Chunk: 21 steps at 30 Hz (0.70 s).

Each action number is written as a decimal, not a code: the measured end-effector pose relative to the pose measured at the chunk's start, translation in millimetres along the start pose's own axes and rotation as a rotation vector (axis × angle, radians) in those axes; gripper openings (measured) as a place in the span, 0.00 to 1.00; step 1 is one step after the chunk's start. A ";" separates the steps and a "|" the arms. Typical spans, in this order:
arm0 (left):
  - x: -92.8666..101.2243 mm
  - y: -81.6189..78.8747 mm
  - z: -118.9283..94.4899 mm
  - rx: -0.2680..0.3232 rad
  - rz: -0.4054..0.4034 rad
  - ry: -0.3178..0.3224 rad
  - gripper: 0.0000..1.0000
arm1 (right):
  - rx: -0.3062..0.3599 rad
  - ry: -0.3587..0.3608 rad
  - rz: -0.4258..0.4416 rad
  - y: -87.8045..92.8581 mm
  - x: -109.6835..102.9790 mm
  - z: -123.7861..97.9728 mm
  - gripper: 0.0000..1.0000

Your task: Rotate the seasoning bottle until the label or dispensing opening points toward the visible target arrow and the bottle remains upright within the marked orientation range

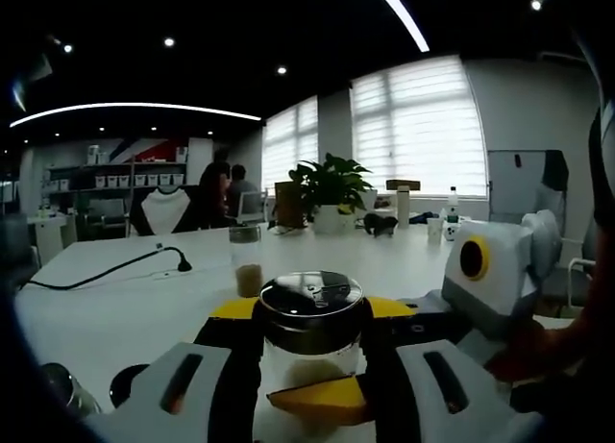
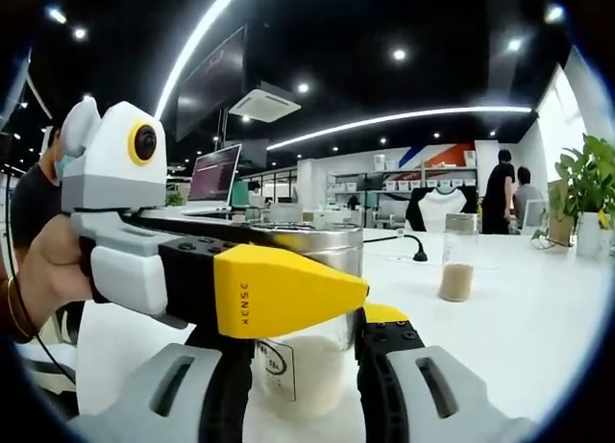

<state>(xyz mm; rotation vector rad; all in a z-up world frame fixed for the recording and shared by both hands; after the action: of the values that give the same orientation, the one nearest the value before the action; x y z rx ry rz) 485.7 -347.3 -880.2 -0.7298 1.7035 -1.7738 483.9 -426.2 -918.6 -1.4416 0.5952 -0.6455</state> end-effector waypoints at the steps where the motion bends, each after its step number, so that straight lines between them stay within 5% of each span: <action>1: 0.1 -0.1 -0.3 -0.001 0.001 -0.001 0.42 | 0.000 0.000 0.001 -0.2 -0.1 0.1 0.39; 21: 0.4 -0.9 -7.6 -0.004 0.023 -0.034 0.42 | 0.023 0.002 0.009 -2.5 -3.4 3.3 0.39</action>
<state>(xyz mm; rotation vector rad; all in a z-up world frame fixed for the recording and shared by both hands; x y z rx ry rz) 479.9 -342.3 -879.6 -0.7349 1.6866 -1.7331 483.7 -421.5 -916.0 -1.4165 0.5936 -0.6443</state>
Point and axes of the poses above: the point that each gripper's makers call its tool centre point, and the gripper's own axes: z roughly forward along the fingers, x roughly to its right, y roughly out of its underside, the point moved 8 cm from there along -z, roughly backward along the fingers, and after that the axes turned 5 degrees about x, right-handed, at the moved point
